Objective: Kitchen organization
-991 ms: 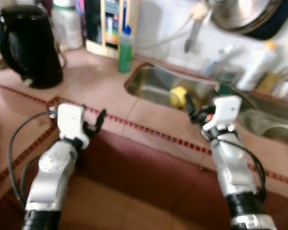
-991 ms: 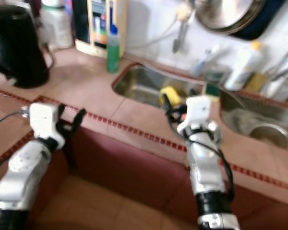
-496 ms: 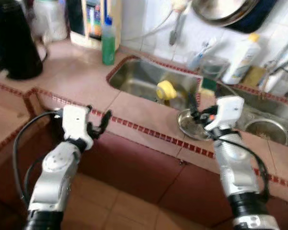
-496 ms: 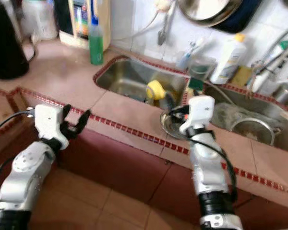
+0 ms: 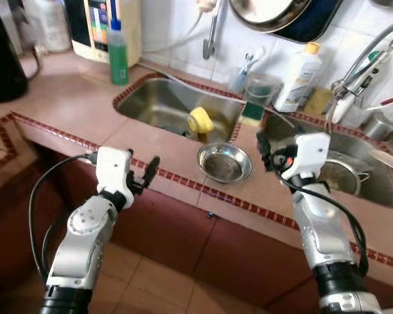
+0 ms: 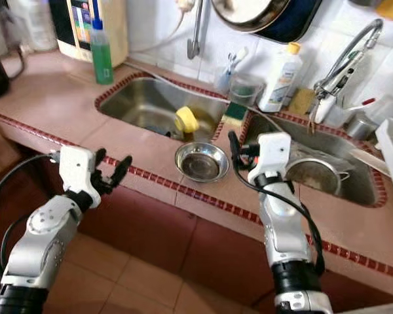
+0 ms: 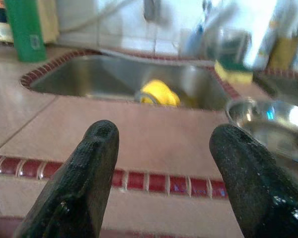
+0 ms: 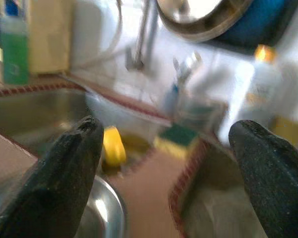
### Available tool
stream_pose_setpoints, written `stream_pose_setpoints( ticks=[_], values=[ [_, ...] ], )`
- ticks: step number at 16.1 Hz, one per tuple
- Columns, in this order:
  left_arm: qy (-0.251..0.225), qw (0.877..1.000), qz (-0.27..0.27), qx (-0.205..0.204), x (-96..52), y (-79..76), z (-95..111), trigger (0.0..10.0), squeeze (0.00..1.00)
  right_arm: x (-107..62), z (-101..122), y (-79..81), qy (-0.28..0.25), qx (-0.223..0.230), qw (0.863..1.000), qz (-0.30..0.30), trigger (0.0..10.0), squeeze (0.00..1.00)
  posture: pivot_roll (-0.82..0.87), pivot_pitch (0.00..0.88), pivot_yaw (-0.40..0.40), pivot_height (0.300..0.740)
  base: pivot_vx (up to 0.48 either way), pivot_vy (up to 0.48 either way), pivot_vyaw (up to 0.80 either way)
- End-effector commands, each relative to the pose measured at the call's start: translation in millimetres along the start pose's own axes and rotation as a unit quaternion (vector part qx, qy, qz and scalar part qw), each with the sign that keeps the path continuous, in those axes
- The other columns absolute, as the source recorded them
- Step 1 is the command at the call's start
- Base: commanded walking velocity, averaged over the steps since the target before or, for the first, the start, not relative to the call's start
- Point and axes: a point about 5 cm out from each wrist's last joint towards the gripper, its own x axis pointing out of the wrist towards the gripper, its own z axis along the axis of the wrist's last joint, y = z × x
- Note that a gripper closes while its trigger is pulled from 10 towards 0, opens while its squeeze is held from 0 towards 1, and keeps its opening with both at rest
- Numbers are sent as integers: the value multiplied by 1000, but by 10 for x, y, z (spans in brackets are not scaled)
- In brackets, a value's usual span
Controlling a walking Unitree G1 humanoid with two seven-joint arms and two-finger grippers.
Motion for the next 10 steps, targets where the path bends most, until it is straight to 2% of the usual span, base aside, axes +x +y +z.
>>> stream_pose_setpoints(
  ticks=[1,5,7,10],
  values=[
    [14,999,-25,16,24,-97,19,10000,0,28,-30,-78,21,7,999,-30,10000,0,28,0,-117,740,0,0,0],
    [32,996,-71,32,68,-387,41,10000,0,19,-188,-246,80,58,991,-89,10000,0,24,0,-109,740,0,0,0],
    [34,995,-87,34,81,-535,75,10000,0,40,-235,-287,102,55,989,-87,10000,0,20,0,-102,740,0,0,0],
    [37,993,-110,37,61,-721,114,10000,0,103,-272,-263,133,78,987,-55,10000,0,17,0,-101,740,0,0,0]
  ],
)
